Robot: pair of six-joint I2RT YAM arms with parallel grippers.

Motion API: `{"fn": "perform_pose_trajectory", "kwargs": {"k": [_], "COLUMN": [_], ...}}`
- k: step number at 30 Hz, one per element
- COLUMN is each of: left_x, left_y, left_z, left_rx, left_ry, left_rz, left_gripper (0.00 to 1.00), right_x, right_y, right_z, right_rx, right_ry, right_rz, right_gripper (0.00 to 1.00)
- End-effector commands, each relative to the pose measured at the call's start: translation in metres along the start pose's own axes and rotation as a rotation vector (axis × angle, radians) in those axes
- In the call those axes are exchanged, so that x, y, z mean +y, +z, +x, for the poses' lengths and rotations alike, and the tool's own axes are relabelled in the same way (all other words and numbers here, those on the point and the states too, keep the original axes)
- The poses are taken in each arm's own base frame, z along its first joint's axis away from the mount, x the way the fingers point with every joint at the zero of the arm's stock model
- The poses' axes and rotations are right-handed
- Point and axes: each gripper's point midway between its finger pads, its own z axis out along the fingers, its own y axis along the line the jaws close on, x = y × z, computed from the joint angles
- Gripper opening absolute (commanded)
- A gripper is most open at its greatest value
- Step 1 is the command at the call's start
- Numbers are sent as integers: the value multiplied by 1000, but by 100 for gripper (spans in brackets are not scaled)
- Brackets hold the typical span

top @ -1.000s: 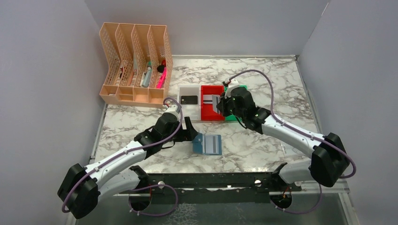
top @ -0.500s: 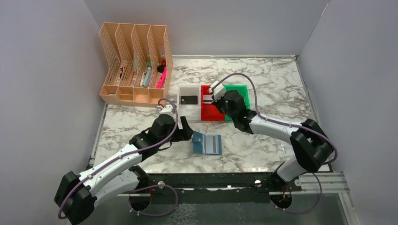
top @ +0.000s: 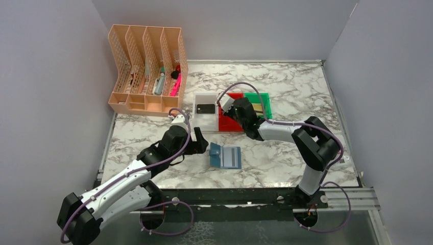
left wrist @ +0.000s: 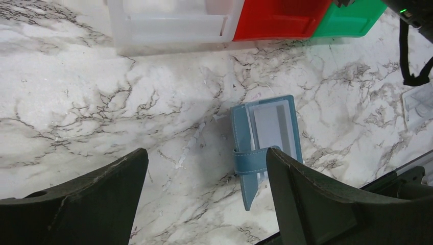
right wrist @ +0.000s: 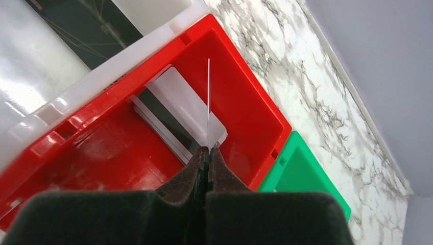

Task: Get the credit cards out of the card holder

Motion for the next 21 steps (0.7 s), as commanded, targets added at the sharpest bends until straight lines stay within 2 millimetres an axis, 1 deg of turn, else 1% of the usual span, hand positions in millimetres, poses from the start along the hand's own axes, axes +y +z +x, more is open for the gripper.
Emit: {"fn": "perform_pose_trajectory", "kwargs": {"k": [1, 9, 17, 19, 21], "left_x": [10, 12, 15, 15, 12], "left_y": [-3, -4, -6, -7, -8], "left_z": [-2, -2, 0, 0, -2], "left_rx": [-25, -25, -30, -32, -36], "left_ry": [17, 20, 15, 14, 9], "left_rz": [-35, -43, -48, -47, -35], "left_gripper": [89, 89, 89, 89, 89], "right_x": [-15, -9, -3, -1, 1], "right_y": [11, 30, 38, 40, 42], "right_z": [-8, 1, 9, 11, 13], "right_rx": [-2, 58, 88, 95, 103], "right_ry": [-49, -77, -91, -100, -116], "right_rz": [88, 86, 72, 66, 59], "right_gripper": [1, 1, 3, 5, 6]}}
